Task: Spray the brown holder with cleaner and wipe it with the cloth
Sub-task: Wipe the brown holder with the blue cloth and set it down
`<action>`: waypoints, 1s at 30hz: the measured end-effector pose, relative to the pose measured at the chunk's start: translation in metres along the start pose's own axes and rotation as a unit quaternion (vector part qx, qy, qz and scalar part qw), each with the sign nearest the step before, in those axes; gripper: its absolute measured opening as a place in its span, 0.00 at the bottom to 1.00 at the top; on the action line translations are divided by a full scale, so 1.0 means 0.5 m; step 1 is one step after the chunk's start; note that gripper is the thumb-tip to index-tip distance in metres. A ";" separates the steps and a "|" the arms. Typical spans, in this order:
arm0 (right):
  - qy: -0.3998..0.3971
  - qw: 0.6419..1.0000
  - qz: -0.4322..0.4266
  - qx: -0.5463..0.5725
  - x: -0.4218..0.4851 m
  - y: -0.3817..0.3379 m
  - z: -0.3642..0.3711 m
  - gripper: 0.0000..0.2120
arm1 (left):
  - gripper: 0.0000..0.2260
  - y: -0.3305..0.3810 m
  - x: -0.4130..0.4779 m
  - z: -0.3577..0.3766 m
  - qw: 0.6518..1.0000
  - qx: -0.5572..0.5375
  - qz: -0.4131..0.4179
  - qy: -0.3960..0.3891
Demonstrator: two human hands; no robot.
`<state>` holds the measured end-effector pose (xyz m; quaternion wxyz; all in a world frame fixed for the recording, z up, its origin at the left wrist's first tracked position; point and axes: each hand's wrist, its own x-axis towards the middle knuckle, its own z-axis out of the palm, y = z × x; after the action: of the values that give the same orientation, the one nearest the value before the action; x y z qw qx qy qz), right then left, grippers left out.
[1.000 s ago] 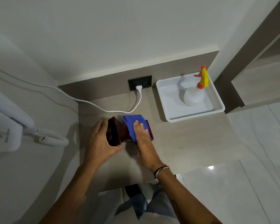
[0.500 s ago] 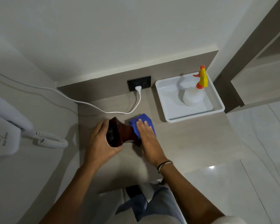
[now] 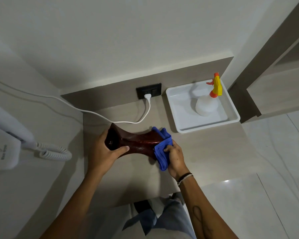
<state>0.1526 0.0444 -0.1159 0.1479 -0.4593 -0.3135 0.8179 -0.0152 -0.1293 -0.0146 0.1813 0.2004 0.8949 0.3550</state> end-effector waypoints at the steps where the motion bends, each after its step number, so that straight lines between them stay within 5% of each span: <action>1: -0.004 1.000 0.011 0.018 -0.003 -0.002 0.003 0.26 | 0.36 -0.001 -0.004 0.002 1.000 -0.009 -0.002 -0.002; 5: 0.000 1.000 -0.006 0.021 0.006 -0.020 0.027 0.30 | 0.51 -0.001 -0.002 -0.013 0.995 0.034 0.026 -0.093; 9: 0.044 0.994 -0.053 -0.087 0.028 -0.037 0.047 0.23 | 0.63 -0.002 0.011 -0.033 0.971 0.168 0.056 -0.160; 12: 0.024 0.971 -0.140 -0.193 0.026 -0.043 0.057 0.27 | 0.53 0.003 0.016 -0.025 0.966 0.222 0.089 -0.100; 15: -0.003 0.882 -0.263 -0.392 0.006 -0.023 0.058 0.33 | 0.42 0.002 0.017 -0.013 0.973 0.200 0.096 -0.060; 19: -0.076 0.795 -0.294 -0.525 -0.048 0.037 0.093 0.39 | 0.40 0.013 0.014 -0.001 0.984 0.156 0.078 -0.044; 25: -0.219 0.764 -0.389 -0.466 -0.102 0.079 0.176 0.40 | 0.30 0.014 0.015 -0.002 0.979 0.171 0.101 -0.039; 28: -0.146 0.723 -0.382 -0.557 -0.055 0.061 0.099 0.44 | 0.38 0.019 0.016 -0.010 0.975 0.205 0.080 -0.032; 30: -0.080 0.743 -0.337 -0.572 -0.035 0.050 0.065 0.46 | 0.39 0.029 0.015 -0.011 0.973 0.216 0.075 -0.031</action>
<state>0.1358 0.0039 -0.1080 0.0975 -0.2547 -0.8676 0.4158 -0.0210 -0.1192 -0.0020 0.1340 0.3123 0.9269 0.1595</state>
